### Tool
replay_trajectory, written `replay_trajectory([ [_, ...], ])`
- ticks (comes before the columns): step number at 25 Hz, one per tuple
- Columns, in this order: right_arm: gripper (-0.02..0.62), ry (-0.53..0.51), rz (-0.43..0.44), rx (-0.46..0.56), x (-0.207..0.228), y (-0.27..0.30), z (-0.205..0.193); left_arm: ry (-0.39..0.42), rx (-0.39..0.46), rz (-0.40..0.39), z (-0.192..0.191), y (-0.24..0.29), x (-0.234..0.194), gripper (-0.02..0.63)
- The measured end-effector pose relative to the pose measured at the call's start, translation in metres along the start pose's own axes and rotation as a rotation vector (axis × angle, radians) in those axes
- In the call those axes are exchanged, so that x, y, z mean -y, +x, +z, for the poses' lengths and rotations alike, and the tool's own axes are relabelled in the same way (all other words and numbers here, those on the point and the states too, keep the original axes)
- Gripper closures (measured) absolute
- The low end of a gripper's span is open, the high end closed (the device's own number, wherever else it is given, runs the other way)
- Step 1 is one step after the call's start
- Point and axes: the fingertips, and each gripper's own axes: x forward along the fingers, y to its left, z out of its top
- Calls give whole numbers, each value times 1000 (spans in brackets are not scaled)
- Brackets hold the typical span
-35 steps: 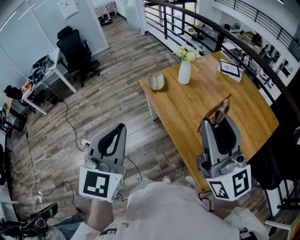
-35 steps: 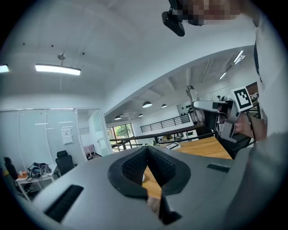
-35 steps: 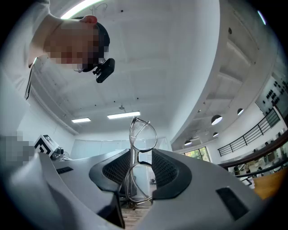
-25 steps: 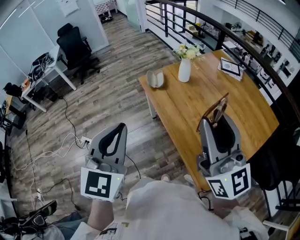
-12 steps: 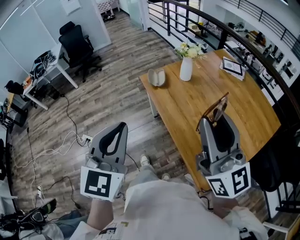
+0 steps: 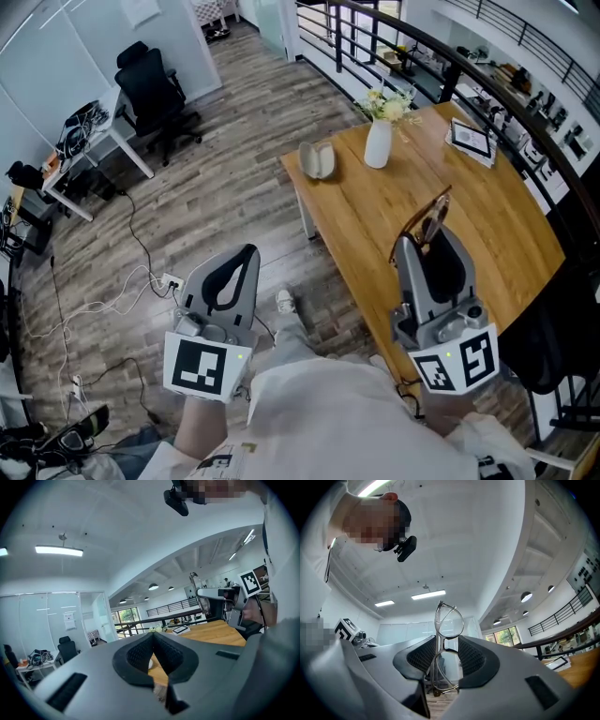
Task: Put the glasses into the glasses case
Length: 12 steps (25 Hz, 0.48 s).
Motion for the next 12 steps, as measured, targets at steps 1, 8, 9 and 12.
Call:
replay_trajectory([
  [1,423,-1,0,-2,2,7,-4,-1,-1,-2,-1,6,-5,589],
  [8,425,5,-19,-36,22,65,-37,-9,-14,-29,-16,59,-46,589],
  [9,425,6,-23,-42,25,74,-42,-12,-18,-36,-19,68,-52,589],
  [12,425,-1,-38,-57,34,102,-54,-15,-29,-58,-24,95,-73,589],
])
